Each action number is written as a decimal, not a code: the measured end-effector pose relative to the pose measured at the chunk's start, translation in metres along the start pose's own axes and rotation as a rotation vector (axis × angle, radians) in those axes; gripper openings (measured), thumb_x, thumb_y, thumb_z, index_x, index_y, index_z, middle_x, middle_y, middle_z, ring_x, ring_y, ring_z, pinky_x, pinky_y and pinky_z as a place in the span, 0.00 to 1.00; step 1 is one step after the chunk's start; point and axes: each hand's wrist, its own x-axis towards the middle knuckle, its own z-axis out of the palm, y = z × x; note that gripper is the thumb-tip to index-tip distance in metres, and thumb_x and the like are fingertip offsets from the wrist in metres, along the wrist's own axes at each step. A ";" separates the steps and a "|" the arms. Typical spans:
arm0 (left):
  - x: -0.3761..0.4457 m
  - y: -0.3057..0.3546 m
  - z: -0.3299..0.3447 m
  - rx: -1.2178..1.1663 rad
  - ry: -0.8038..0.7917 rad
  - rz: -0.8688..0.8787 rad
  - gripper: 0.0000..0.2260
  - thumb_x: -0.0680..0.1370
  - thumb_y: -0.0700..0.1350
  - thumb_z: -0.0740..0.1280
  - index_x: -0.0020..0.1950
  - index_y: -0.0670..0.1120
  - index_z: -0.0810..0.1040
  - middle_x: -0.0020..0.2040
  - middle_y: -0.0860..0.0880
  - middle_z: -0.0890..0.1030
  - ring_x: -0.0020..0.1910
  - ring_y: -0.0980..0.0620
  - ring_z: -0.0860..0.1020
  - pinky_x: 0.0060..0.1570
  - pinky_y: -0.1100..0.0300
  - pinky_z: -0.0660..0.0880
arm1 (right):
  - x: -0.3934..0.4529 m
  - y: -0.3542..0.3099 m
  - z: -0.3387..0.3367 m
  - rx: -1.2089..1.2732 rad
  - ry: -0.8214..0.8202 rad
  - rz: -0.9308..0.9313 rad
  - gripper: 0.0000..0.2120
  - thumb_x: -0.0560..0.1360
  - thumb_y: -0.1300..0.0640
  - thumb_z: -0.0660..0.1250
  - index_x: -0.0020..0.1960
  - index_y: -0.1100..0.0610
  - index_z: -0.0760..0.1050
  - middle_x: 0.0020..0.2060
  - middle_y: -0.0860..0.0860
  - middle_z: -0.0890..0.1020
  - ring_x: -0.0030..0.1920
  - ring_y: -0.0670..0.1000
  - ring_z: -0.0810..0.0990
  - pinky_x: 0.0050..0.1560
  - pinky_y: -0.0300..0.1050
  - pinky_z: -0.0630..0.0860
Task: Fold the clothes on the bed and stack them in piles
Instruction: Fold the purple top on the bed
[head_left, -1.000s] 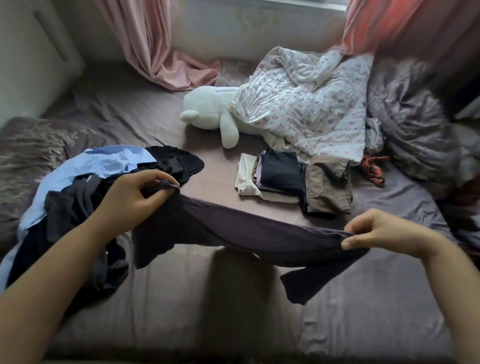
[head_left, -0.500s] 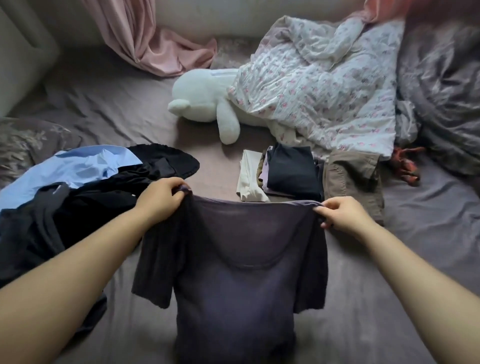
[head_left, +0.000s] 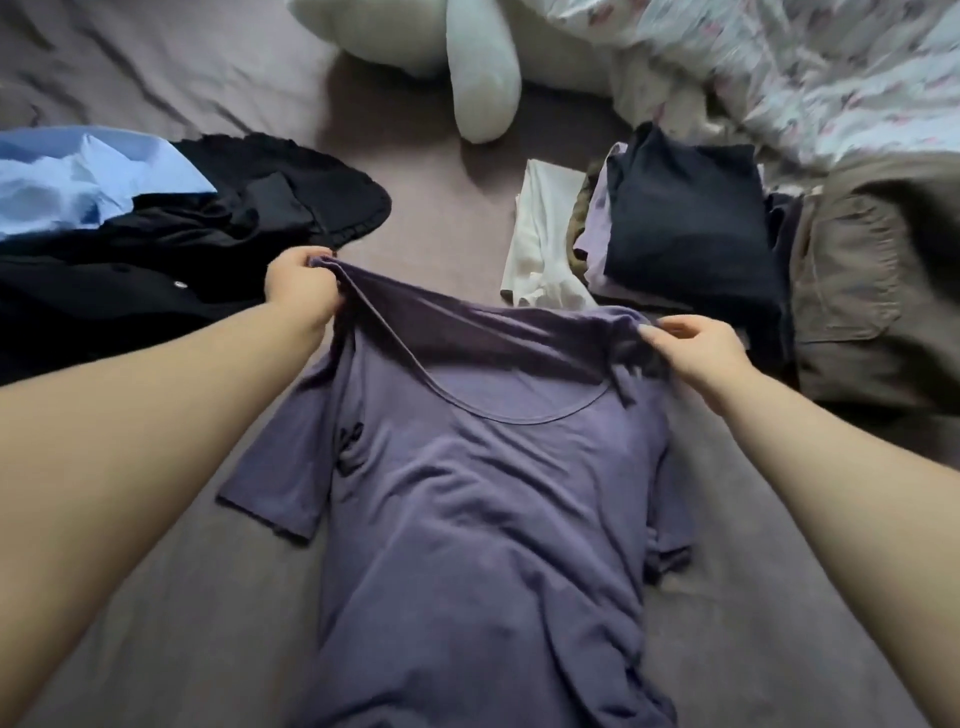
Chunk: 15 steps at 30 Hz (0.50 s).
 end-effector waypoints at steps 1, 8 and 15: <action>0.001 -0.003 0.003 0.042 0.019 0.028 0.18 0.76 0.35 0.58 0.66 0.40 0.73 0.58 0.41 0.77 0.59 0.40 0.76 0.63 0.46 0.73 | 0.000 0.004 0.001 -0.016 -0.008 0.003 0.21 0.75 0.52 0.70 0.63 0.62 0.76 0.59 0.55 0.80 0.59 0.54 0.77 0.63 0.49 0.72; -0.161 -0.101 0.025 0.635 0.010 0.676 0.22 0.73 0.47 0.59 0.67 0.43 0.73 0.67 0.39 0.71 0.69 0.40 0.67 0.67 0.43 0.64 | -0.063 0.084 0.010 -0.161 0.100 0.136 0.11 0.73 0.50 0.71 0.45 0.57 0.74 0.44 0.62 0.81 0.46 0.61 0.79 0.49 0.50 0.73; -0.320 -0.225 0.048 0.965 -0.566 1.025 0.15 0.82 0.47 0.51 0.64 0.59 0.71 0.70 0.48 0.67 0.75 0.48 0.59 0.65 0.43 0.59 | -0.110 0.121 0.032 -0.159 0.086 0.238 0.11 0.74 0.54 0.70 0.38 0.58 0.72 0.40 0.59 0.79 0.42 0.59 0.77 0.43 0.52 0.73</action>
